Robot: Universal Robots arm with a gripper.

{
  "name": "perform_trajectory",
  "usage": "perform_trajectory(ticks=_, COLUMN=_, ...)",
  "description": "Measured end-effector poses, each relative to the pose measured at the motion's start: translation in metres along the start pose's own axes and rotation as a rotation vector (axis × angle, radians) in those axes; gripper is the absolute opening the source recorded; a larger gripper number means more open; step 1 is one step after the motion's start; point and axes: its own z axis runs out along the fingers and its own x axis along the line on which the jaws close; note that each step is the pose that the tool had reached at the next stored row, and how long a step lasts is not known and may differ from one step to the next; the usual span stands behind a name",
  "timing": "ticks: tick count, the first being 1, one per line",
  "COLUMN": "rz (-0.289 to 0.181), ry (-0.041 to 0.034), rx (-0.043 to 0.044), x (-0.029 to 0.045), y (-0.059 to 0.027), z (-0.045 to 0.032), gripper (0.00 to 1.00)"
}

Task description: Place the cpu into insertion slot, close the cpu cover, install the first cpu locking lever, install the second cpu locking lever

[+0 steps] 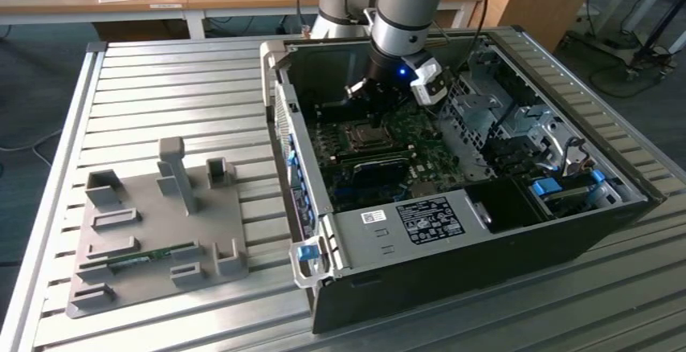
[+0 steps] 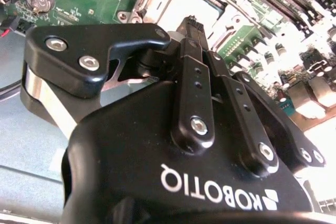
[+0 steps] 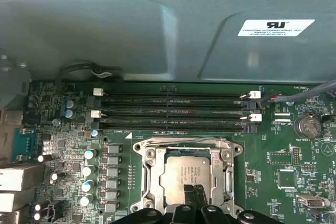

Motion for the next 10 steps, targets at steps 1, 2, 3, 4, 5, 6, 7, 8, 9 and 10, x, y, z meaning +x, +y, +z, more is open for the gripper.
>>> perform_trajectory(ticks=1, rz=0.0, ry=0.0, rx=0.0001, x=0.0002, y=0.0, z=-0.0001, gripper=0.11)
perform_trajectory(ticks=2, rz=0.0, ry=0.0, rx=0.0004, x=0.0005, y=0.0, z=-0.0002, gripper=0.11)
perform_trajectory(ticks=3, rz=0.0, ry=0.0, rx=0.0005, x=0.0008, y=-0.0001, z=-0.0002, gripper=0.11)
perform_trajectory(ticks=4, rz=0.0, ry=-0.0001, rx=0.0005, x=0.0011, y=-0.0001, z=-0.0003, gripper=0.11)
perform_trajectory(ticks=5, rz=0.0, ry=-0.0002, rx=0.0004, x=0.0013, y=-0.0001, z=-0.0002, gripper=0.11)
perform_trajectory(ticks=6, rz=0.0, ry=-0.0002, rx=0.0003, x=0.0013, y=-0.0001, z=-0.0002, gripper=0.11)
perform_trajectory(ticks=7, rz=0.0, ry=-0.0002, rx=0.0003, x=0.005, y=-0.0002, z=-0.0004, gripper=0.11)
perform_trajectory(ticks=8, rz=0.0, ry=-0.0002, rx=0.0003, x=0.0086, y=-0.0005, z=-0.0005, gripper=0.11)
perform_trajectory(ticks=9, rz=0.0, ry=-0.0003, rx=0.0003, x=0.0086, y=-0.0005, z=-0.0005, gripper=0.11)
perform_trajectory(ticks=10, rz=0.0, ry=-0.0002, rx=0.0003, x=0.0086, y=-0.0006, z=-0.0005, gripper=0.11)
